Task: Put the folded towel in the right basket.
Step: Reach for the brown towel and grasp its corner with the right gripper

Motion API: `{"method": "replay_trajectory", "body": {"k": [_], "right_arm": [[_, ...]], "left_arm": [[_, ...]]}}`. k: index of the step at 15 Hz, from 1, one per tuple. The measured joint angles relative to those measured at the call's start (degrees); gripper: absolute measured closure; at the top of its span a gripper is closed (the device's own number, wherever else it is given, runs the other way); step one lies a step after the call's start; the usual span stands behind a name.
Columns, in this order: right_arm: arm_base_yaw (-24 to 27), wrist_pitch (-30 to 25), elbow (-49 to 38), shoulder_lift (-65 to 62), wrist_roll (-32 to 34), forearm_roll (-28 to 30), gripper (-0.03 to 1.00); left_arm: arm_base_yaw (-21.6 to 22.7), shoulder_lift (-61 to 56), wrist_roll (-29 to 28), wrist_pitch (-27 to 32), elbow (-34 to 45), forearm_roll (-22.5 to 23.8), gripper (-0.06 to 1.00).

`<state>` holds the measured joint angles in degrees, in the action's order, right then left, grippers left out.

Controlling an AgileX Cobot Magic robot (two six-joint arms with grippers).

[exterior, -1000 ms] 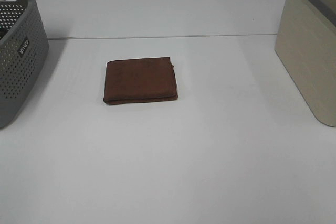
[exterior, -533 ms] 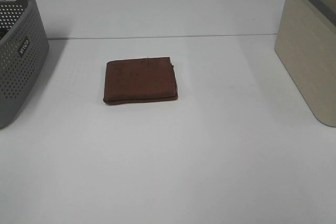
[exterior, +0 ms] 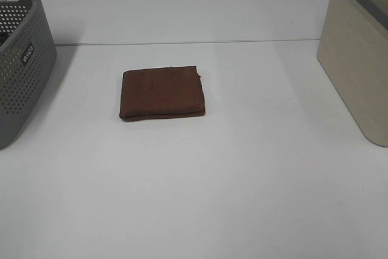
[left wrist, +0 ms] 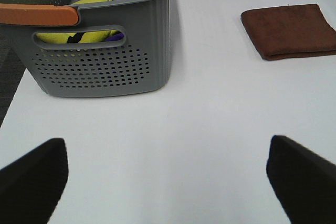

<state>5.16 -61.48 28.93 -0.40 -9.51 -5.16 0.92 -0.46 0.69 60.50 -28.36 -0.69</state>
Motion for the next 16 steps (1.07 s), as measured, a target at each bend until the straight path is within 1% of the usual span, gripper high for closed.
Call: {"method": "replay_trajectory", "body": {"k": [16], "right_arm": [[0.00,0.00,0.00,0.00,0.00,0.00,0.24]], "left_arm": [[0.00,0.00,0.00,0.00,0.00,0.00,-0.03]]}}
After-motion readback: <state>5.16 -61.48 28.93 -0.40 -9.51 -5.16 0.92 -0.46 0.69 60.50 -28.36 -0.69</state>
